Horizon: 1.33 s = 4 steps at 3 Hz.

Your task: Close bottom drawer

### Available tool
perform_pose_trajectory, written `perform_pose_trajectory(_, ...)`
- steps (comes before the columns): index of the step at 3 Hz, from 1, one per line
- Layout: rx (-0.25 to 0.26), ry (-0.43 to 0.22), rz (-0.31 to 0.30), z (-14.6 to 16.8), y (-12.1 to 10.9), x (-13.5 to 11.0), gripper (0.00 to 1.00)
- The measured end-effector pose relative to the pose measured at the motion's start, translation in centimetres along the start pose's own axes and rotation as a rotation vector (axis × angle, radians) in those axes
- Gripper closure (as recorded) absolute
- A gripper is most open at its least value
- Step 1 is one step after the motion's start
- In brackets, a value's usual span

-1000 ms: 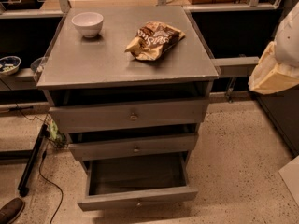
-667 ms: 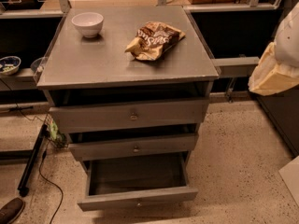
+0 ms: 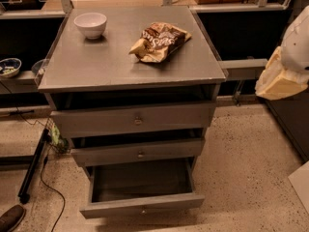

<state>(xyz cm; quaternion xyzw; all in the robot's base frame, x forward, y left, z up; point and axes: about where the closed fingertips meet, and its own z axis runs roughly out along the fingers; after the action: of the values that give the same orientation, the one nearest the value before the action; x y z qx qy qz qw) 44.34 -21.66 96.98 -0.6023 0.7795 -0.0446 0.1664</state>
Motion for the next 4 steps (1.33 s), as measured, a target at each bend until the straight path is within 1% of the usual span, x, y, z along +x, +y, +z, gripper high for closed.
perform_pose_trajectory(1, 0.007, 0.006, 0.005, 2.1, -0.8, 0.5, 1.00)
perform_pose_trajectory(2, -0.011, 0.025, 0.011, 4.9, -1.7, 0.8, 1.00)
perform_pose_trajectory(3, -0.039, 0.046, 0.017, 7.8, -2.4, 1.0, 1.00)
perform_pose_trajectory(4, -0.084, 0.061, 0.027, 10.6, -2.5, 1.2, 1.00)
